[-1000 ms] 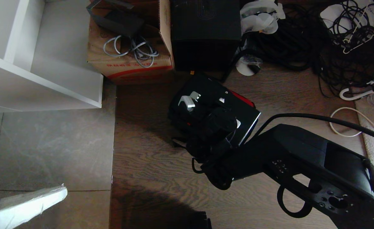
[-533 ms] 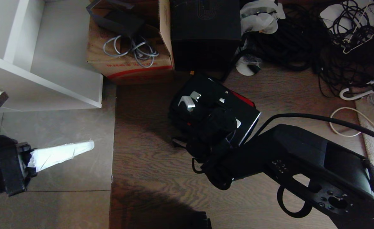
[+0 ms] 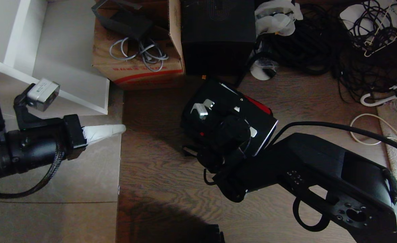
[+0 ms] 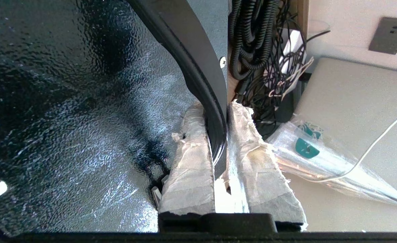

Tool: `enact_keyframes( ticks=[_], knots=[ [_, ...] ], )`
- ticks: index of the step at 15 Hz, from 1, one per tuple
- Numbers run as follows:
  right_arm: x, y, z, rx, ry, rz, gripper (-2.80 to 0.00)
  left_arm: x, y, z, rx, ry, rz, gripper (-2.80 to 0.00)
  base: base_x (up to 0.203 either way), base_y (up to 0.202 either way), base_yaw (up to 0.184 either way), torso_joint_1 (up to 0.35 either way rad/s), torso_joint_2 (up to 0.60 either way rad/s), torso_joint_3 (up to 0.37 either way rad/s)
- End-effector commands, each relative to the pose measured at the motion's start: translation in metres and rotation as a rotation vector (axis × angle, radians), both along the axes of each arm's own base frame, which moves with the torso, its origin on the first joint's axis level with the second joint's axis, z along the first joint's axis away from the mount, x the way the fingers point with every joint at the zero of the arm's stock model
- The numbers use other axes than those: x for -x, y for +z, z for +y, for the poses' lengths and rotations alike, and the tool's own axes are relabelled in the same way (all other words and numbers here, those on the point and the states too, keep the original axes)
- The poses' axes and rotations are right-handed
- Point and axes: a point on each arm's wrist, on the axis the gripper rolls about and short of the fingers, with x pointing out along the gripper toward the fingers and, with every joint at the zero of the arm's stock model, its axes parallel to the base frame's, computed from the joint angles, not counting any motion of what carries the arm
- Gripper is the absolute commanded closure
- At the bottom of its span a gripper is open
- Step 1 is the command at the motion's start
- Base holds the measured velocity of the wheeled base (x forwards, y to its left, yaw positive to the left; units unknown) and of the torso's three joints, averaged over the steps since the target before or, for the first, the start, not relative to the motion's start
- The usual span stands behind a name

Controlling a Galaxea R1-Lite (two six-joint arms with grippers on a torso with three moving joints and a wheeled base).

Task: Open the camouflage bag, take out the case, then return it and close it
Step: Lift the black box

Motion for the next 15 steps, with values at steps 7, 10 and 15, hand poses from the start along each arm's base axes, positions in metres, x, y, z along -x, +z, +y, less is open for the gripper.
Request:
enact_keyframes(
  ticks=[7, 10, 15],
  knots=[
    [0.002, 0.004, 0.0, -0.014, -0.019, 0.004, 0.0, -0.079, -0.067, -0.008, 0.146, 0.086, 0.158, 0.0, 0.0, 0.0, 0.0, 0.0, 0.0, 0.0],
    [0.004, 0.006, 0.0, -0.019, -0.02, 0.005, 0.0, -0.091, -0.079, -0.008, 0.174, 0.089, 0.17, 0.0, 0.0, 0.0, 0.0, 0.0, 0.0, 0.0],
    [0.006, 0.008, -0.001, -0.032, -0.029, 0.009, 0.0, -0.104, -0.096, -0.012, 0.226, -0.014, 0.17, 0.0, 0.0, 0.0, 0.0, 0.0, 0.0, 0.0]
  ],
)
